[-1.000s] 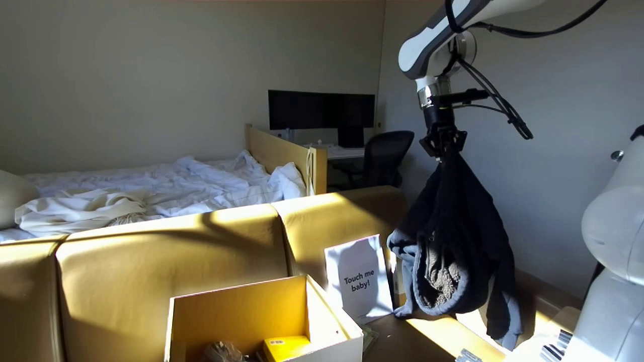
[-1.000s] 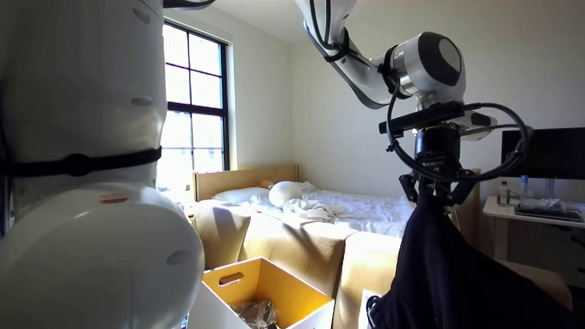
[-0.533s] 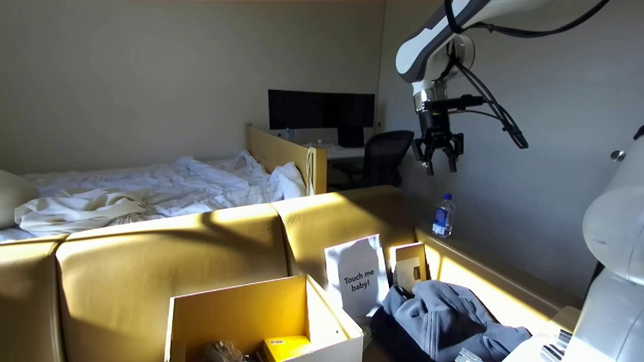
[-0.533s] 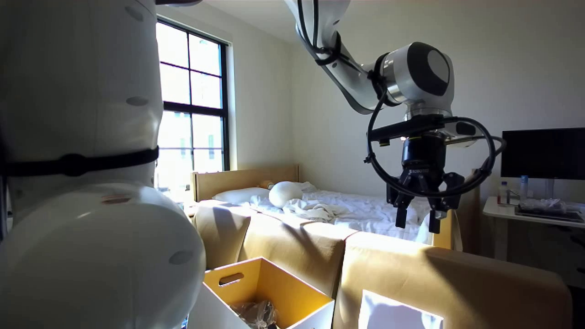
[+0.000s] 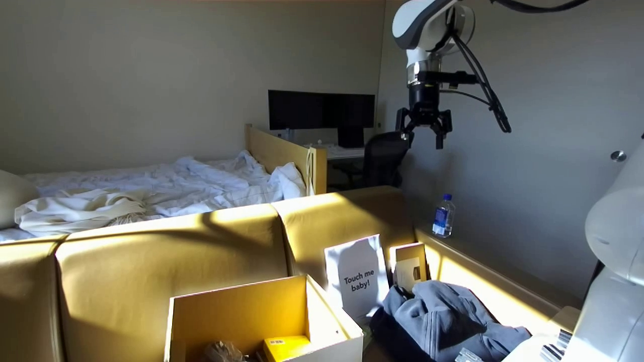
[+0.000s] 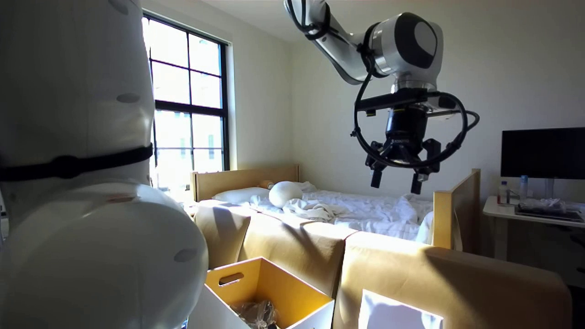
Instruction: Remove the jumper from the box
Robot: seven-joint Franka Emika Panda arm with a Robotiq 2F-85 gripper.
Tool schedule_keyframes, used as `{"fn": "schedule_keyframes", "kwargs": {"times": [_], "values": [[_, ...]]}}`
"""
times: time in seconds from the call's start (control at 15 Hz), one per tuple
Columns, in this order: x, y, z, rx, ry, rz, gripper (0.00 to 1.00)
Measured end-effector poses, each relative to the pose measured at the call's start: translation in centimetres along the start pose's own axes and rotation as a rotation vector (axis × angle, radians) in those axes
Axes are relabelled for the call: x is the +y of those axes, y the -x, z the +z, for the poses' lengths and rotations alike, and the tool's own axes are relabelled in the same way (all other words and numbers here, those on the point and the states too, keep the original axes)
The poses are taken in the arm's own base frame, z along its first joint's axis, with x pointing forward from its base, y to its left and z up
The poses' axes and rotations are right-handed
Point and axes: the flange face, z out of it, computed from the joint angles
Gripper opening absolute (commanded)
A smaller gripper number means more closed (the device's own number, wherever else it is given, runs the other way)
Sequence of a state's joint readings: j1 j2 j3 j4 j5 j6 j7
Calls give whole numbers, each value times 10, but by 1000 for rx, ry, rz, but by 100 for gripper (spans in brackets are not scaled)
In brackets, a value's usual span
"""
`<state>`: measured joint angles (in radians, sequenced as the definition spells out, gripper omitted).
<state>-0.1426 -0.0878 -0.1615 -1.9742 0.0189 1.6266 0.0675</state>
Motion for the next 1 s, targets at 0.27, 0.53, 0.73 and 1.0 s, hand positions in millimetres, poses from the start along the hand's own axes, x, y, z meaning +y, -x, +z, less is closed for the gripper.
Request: {"fn": "schedule_keyframes", "kwargs": {"times": [0.27,0.53,0.73,1.0], "values": [[-82,58,-57,27,-55,-204,100],[-177,129,-71,-3,-122,-415,100],[-231,155,-59,34,-33,-442,100],[-282,167,-43,195,131,-392,100]]}}
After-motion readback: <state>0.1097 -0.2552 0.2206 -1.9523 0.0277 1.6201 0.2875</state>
